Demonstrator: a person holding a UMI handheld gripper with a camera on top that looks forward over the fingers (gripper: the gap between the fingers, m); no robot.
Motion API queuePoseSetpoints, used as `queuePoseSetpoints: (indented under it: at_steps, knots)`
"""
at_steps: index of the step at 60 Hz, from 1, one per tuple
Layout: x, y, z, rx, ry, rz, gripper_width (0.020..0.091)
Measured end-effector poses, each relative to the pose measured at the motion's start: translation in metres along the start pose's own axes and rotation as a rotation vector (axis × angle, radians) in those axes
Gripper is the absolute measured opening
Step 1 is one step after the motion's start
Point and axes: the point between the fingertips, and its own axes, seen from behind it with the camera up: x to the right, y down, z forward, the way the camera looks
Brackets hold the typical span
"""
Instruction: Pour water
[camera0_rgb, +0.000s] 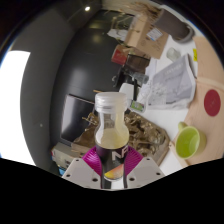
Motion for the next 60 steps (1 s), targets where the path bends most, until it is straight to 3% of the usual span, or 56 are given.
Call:
queuePoseSetpoints:
  at_steps: [9, 19, 29, 39, 50, 60]
  knots:
    - [-0.013, -0.066, -0.016, 0.104, 0.117, -0.729, 0.0250]
    - [0.015, -0.131, -0.039, 0.176, 0.222, -1.031, 0.0250]
    - [0.116, -0.169, -0.052, 0.125, 0.395, -1.130, 0.0250]
    - [0.198, -0.168, -0.056, 0.049, 0.486, -1.162, 0.0250]
    - [0.244, -0.157, -0.055, 0.006, 0.531, -1.130, 0.0250]
    - [0.261, -0.156, -0.062, 0.035, 0.561, -1.123, 0.0252]
